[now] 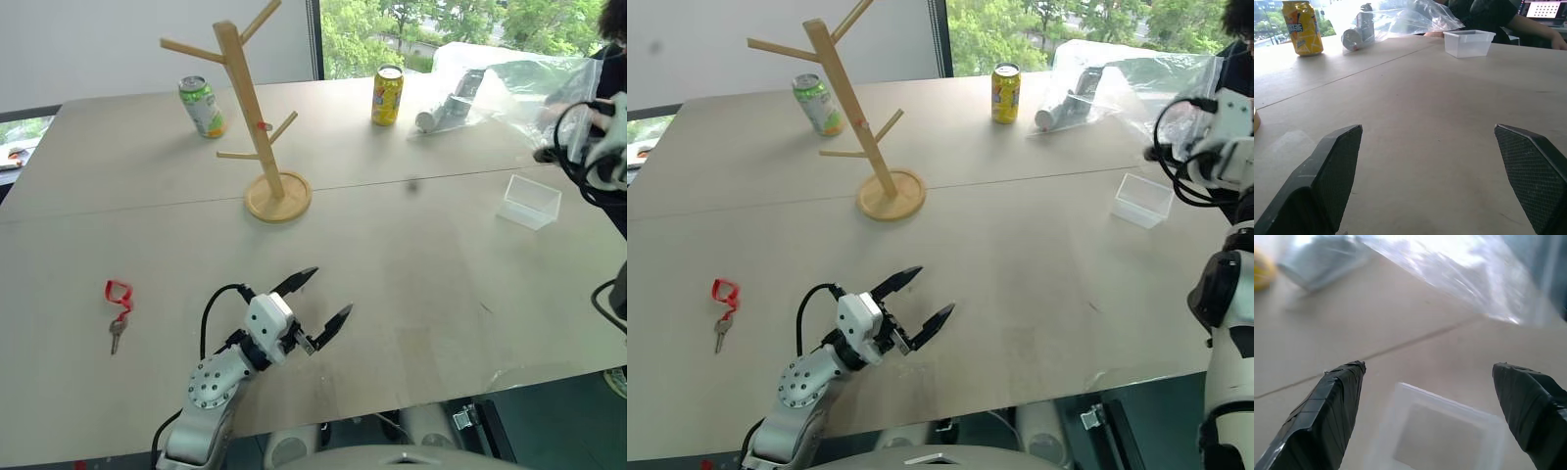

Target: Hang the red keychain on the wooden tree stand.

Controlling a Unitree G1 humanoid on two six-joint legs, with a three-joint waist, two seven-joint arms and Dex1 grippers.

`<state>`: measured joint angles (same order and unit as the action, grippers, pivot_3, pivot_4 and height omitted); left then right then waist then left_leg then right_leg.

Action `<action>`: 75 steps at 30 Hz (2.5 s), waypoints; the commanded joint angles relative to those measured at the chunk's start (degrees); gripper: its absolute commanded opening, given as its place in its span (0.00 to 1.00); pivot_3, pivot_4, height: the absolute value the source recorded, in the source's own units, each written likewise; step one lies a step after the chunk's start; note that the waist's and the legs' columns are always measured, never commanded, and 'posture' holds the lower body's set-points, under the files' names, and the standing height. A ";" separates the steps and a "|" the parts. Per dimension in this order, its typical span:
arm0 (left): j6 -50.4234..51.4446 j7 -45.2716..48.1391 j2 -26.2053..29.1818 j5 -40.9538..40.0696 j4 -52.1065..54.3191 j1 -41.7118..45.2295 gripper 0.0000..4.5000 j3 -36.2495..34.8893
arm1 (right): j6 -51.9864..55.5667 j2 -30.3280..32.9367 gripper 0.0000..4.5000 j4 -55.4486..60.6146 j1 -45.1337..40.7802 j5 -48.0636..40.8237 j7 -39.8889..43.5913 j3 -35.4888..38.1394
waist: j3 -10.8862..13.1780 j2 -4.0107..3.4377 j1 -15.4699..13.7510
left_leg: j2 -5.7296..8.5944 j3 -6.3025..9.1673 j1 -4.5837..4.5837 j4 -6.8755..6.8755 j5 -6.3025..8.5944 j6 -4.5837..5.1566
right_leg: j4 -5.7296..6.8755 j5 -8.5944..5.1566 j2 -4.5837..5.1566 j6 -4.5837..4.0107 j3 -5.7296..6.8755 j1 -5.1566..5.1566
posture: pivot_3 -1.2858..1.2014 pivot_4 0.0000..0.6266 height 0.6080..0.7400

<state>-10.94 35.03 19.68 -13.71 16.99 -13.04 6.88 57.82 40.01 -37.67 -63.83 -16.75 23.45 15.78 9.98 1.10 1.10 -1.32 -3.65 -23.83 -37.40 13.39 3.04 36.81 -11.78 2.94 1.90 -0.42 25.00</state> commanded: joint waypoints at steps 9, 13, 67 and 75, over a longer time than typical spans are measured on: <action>18.76 -23.56 -10.05 -2.04 10.57 5.82 1.00 -10.95 | -30.47 -17.07 0.99 47.33 36.53 -9.23 19.66 -8.15 | -0.02 0.04 -0.91 | 0.10 0.58 -0.47 -0.45 0.01 0.02 | -0.06 0.14 0.15 0.24 0.58 -0.10 | 0.52 0.24 1.00; 29.23 -34.12 -13.41 0.17 18.61 7.86 1.00 -13.35 | -44.39 -13.44 0.99 44.15 45.28 -8.05 36.61 -14.06 | -0.02 0.08 -0.64 | 0.12 0.71 -0.57 -1.03 0.10 0.18 | -0.11 0.25 0.14 0.44 0.67 -0.33 | 0.52 0.24 1.00; 61.43 -48.53 -13.55 -4.71 16.75 10.39 1.00 -43.56 | -71.59 -14.13 0.99 24.35 46.54 -3.11 52.47 -22.38 | -0.11 0.33 -0.94 | 0.14 0.79 0.01 -0.94 0.12 0.12 | -0.09 0.09 0.28 0.09 0.73 -0.81 | 0.52 0.24 1.00; 63.08 -50.26 -15.25 -5.75 16.70 13.05 1.00 -45.23 | -70.87 -13.72 0.99 24.65 46.40 -3.24 51.67 -22.25 | -0.10 0.34 -1.05 | 0.15 0.78 0.01 -0.94 0.12 0.12 | -0.09 0.10 0.29 0.09 0.73 -0.81 | 0.52 0.24 1.00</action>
<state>51.95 -14.43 4.40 -19.20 32.96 -0.19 -36.87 -13.11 25.77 -15.41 -17.27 -18.66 75.45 -7.96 9.87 1.44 0.05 -1.17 -2.88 -23.82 -38.35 13.51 3.16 36.72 -11.69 3.23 1.99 0.31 24.19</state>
